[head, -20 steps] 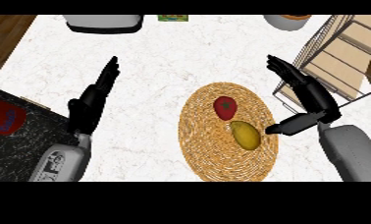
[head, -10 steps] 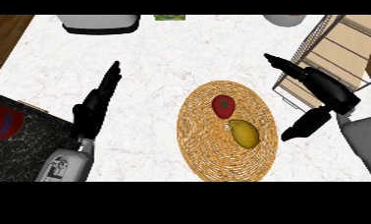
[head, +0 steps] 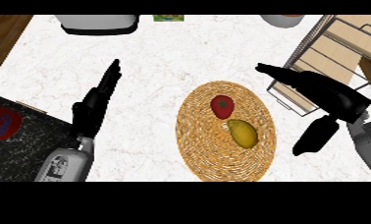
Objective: Pick the lemon from the placemat and place it in the tiered shelf
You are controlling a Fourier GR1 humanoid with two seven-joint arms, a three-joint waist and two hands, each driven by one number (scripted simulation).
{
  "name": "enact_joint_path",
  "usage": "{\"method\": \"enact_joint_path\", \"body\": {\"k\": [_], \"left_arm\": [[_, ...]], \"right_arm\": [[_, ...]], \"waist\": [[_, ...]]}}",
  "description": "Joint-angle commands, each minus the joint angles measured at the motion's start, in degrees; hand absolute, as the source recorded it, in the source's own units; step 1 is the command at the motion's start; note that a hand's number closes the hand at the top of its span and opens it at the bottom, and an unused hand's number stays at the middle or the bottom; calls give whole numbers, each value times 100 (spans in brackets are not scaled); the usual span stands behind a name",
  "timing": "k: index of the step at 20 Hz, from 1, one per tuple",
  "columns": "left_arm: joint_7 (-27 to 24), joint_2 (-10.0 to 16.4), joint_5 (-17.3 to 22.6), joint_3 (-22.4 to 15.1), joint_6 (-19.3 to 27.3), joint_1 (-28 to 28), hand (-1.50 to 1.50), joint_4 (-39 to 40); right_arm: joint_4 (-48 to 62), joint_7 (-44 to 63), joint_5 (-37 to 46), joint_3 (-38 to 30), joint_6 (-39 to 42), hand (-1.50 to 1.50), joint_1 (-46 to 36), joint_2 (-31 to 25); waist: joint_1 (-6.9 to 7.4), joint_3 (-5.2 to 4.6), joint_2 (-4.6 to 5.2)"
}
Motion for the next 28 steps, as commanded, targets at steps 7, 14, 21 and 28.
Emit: {"method": "enact_joint_path", "body": {"k": [7, 14, 21, 28], "left_arm": [[-176, -69, -151, 165, -214, 345, 0, -257], [65, -383, -315, 107, -180, 129, 0, -160], [-124, -421, -366, 433, -318, -295, 0, 416], [-196, -531, -382, 510, -364, -91, 0, 283]], "right_arm": [[-1276, 920, 676, -394, 410, -150, 712, 715], [-1818, 1150, 1277, -602, 482, -150, 1107, 1138], [-1525, 1005, 1787, -578, 785, -150, 1205, 1700], [-1229, 912, 2528, -450, 775, -150, 1184, 2151]], "waist": [[43, 0, 15], [31, 0, 16], [28, 0, 22], [43, 0, 21]]}}
